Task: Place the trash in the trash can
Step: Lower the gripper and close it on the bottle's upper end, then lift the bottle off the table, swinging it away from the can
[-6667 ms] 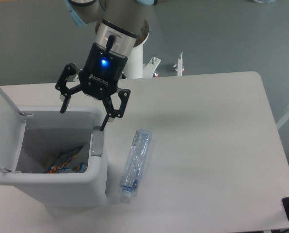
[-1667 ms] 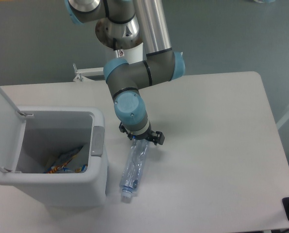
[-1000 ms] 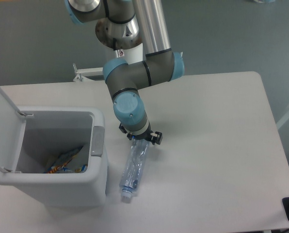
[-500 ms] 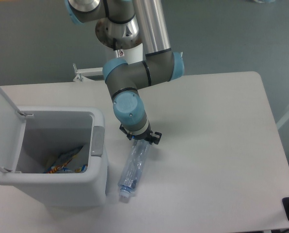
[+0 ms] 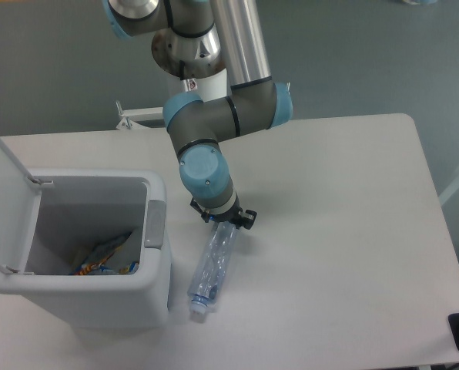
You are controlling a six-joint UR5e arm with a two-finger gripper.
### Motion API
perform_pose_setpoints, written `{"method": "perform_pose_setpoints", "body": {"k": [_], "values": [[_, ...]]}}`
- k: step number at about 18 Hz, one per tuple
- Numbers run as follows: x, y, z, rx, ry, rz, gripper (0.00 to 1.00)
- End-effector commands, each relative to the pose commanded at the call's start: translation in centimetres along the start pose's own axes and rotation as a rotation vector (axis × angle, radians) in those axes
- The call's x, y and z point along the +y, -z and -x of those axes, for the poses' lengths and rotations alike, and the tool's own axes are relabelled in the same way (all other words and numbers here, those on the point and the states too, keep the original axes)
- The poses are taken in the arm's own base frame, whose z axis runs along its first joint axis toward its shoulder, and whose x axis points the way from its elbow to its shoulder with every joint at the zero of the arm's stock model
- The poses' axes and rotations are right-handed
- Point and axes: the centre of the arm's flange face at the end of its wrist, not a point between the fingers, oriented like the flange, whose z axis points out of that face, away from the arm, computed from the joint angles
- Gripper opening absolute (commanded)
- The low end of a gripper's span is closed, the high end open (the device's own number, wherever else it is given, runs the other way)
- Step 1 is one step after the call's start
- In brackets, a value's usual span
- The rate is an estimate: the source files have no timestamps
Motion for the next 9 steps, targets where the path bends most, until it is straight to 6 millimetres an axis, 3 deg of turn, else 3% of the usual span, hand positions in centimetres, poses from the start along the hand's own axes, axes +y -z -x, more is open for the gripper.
{"method": "perform_pose_setpoints", "body": {"k": [9], "values": [[-0.6, 2.7, 3.3, -0.044, 0.016, -0.049, 0.52]]}}
